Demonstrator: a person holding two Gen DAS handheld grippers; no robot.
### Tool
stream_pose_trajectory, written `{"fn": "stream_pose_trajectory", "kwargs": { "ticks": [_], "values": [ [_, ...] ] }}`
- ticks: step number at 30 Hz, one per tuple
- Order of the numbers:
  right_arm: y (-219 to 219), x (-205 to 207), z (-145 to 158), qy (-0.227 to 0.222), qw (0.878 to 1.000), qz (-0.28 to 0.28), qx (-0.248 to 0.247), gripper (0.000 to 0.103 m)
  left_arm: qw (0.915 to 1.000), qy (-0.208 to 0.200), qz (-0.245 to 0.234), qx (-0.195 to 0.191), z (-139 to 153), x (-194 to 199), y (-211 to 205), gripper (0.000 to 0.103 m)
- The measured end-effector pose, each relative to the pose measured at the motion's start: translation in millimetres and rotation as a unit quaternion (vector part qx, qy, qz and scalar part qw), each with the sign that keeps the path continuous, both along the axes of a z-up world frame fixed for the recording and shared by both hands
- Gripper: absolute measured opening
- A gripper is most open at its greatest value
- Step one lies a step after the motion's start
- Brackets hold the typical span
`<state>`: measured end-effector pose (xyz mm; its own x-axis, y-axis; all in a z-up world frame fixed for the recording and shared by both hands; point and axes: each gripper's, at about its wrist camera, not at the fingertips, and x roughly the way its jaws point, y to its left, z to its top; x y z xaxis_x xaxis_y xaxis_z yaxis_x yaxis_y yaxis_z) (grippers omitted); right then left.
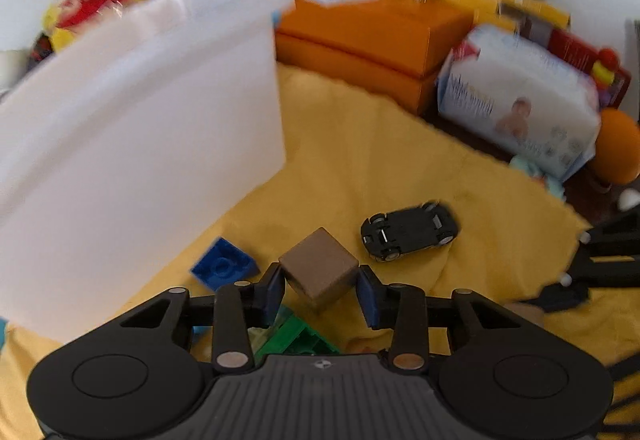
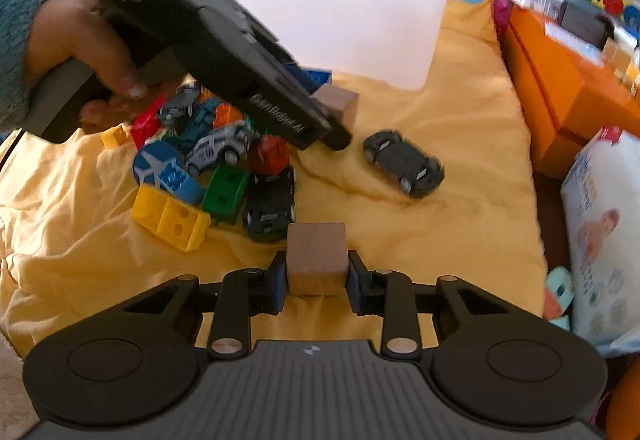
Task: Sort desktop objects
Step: 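Carry both cubes over the white bin and open both grippers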
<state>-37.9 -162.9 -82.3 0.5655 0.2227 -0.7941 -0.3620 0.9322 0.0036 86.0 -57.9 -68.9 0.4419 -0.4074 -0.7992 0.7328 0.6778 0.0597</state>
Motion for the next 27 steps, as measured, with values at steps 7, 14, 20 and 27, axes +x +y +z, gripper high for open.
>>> {"fn": "stream_pose_trajectory", "kwargs": {
  "ticks": [7,14,20,27],
  "values": [
    [-10,35,59,-0.079,0.997,-0.012,0.012,0.032,0.995,-0.07,0.035,-0.062,86,-3,32,0.043],
    [-7,115,121,-0.162,0.985,-0.024,0.054,0.033,0.978,-0.171,0.102,-0.063,150,42,51,0.043],
    [13,175,134,-0.17,0.983,-0.045,0.053,0.033,0.9707,-0.157,0.178,-0.037,126,97,56,0.043],
    [24,210,97,-0.107,0.992,-0.052,0.031,0.035,0.972,-0.111,0.207,-0.002,84,115,53,0.044]
  ]
}}
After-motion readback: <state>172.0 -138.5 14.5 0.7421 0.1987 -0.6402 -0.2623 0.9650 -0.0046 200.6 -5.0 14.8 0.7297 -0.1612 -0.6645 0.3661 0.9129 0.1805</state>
